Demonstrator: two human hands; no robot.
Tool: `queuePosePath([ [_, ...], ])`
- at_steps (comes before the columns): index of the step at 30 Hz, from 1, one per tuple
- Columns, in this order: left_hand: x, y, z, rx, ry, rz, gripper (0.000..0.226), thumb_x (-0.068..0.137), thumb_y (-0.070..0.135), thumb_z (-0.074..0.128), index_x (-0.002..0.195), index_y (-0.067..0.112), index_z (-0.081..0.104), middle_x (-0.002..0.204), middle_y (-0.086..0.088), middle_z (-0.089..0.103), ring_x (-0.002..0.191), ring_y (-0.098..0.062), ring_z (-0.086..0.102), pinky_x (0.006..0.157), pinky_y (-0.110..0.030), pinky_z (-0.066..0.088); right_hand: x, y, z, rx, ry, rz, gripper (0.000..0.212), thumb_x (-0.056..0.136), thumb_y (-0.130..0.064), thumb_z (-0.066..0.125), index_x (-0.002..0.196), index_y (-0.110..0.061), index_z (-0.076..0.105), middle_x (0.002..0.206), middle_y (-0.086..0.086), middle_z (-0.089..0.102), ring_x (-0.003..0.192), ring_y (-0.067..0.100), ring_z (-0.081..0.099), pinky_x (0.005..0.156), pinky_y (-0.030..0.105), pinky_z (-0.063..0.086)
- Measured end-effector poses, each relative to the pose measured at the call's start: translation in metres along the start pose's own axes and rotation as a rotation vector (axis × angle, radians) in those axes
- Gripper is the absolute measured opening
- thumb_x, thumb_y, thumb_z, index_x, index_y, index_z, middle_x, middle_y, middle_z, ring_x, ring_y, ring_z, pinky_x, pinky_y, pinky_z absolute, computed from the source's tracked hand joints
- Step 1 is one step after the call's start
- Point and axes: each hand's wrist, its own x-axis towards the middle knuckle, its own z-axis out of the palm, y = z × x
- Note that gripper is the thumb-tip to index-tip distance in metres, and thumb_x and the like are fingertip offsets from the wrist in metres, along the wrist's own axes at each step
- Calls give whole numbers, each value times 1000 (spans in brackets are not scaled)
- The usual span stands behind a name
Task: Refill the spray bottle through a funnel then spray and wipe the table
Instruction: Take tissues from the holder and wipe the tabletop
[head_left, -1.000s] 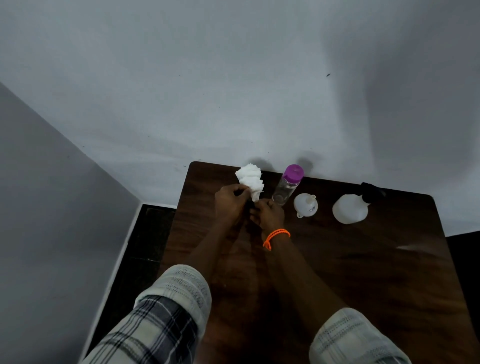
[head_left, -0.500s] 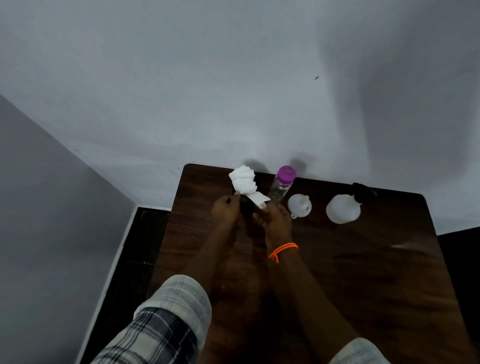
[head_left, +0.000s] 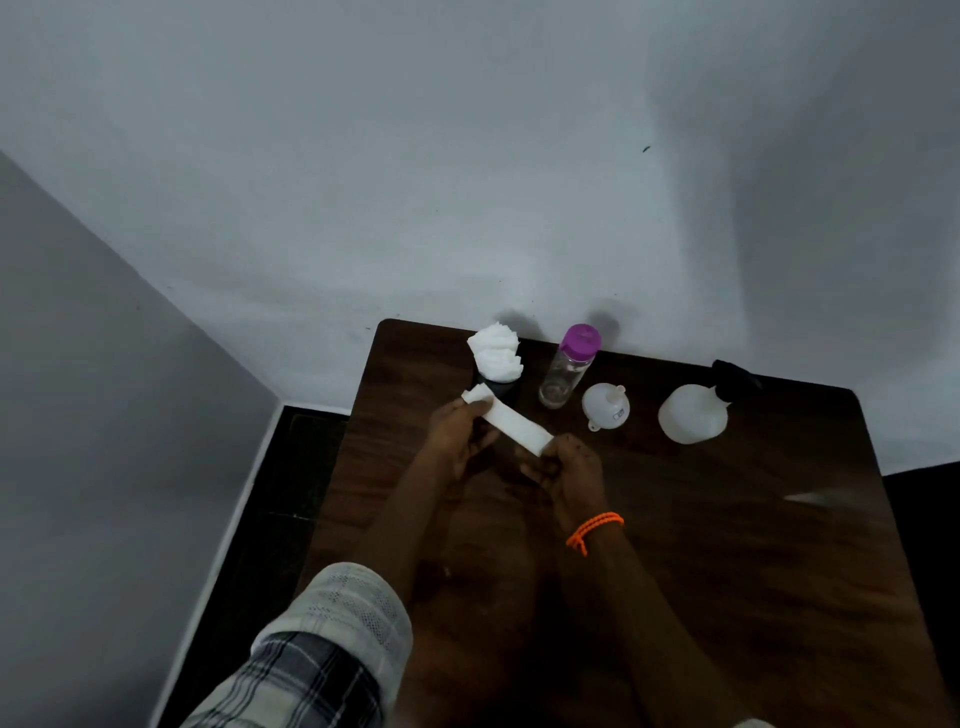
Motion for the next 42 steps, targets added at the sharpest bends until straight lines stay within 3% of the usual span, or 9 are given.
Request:
queuePosePath([
  [3,4,10,-18,59,8,88,14,96,11,67,110,11,68,109,-9,68,103,-24,65,84,-36,59,12,7,15,-70,24,-17,22,95,-4,53,74,-11,59,85,10,73,79,27,73,66,37,55],
  [6,17,2,-53,624,239,351,26,97,24,66,116,7,69,113,-11,70,106,-27,66,80,-32,52,27,32,20,-475,183,-88,12,89,-27,66,78,-23,62,86,9,73,71,22,70,64,34,59],
  [9,19,-17,-85,980,369,678,28,95,19,64,119,5,65,115,-11,69,108,-26,64,91,-37,52,29,56,22,-815,222,-246,11,87,-28,68,97,-29,64,110,8,73,96,27,70,91,43,57],
  [13,26,-32,-104,1336,197,790,51,92,9,60,142,4,54,143,-18,56,134,-31,51,112,-42,43,27,80,33,-1137,-1,-518,48,92,-16,62,139,-10,57,145,12,55,135,28,51,115,40,39],
  [19,53,-30,-102,1790,-98,815,64,96,26,53,154,4,37,164,-16,29,153,-28,24,125,-40,18,53,92,48,-1699,-204,-598,68,95,-44,28,160,-21,24,167,10,21,154,27,22,123,47,19],
  [25,74,-25,-104,1839,-121,847,59,97,28,42,151,4,43,162,-17,33,153,-26,25,126,-40,7,76,107,57,-1755,-163,-562,79,86,-46,13,158,-18,30,164,16,25,154,32,21,124,50,9],
  [28,82,-12,-103,1802,-105,844,57,96,28,39,148,6,46,159,-15,39,151,-25,31,126,-42,8,85,104,69,-1780,-195,-540,87,80,-50,2,162,-20,11,168,16,11,156,32,7,124,47,-1],
  [36,79,10,-142,1755,15,699,65,94,33,25,150,9,46,161,-11,37,150,-21,33,127,-39,5,89,101,104,-1835,-314,-591,69,102,-43,28,162,-21,1,169,9,8,157,25,5,126,43,-1],
  [42,62,-4,-190,1406,180,499,66,90,48,25,144,25,56,152,2,51,142,-23,46,122,-42,28,67,127,120,-1853,-402,-633,65,101,-44,25,162,-25,13,169,8,12,157,24,7,126,42,0],
])
